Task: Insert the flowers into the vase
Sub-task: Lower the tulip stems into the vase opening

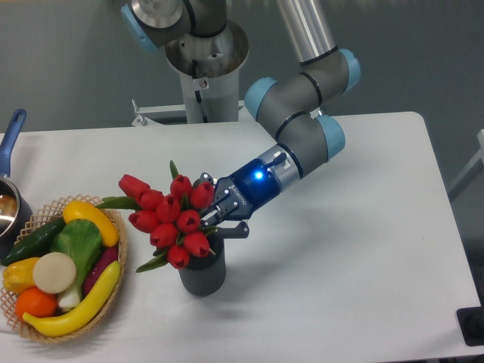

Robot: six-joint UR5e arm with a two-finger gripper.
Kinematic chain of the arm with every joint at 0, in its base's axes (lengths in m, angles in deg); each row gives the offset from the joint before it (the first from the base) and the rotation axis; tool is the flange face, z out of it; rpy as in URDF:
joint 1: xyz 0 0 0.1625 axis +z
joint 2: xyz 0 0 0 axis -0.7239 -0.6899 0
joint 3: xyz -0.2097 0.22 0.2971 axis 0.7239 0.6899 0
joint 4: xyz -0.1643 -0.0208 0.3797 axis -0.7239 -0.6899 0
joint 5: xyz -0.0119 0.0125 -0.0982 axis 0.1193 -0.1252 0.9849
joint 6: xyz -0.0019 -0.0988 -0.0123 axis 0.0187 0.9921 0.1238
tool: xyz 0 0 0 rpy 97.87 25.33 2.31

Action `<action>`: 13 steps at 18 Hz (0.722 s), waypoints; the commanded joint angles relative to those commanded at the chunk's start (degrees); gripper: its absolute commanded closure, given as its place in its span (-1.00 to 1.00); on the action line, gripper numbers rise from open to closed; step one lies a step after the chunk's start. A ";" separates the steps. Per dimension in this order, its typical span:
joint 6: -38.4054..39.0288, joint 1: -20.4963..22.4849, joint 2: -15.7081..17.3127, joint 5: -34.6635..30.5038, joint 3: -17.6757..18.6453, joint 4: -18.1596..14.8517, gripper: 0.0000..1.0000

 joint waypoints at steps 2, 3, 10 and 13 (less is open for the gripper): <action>-0.09 0.00 -0.09 -0.09 0.17 0.00 0.64; -0.18 0.00 -0.18 -0.09 0.18 0.00 0.64; -1.76 0.00 -0.97 -0.18 0.09 0.09 0.48; -2.11 0.09 -0.97 -0.18 0.00 0.09 0.29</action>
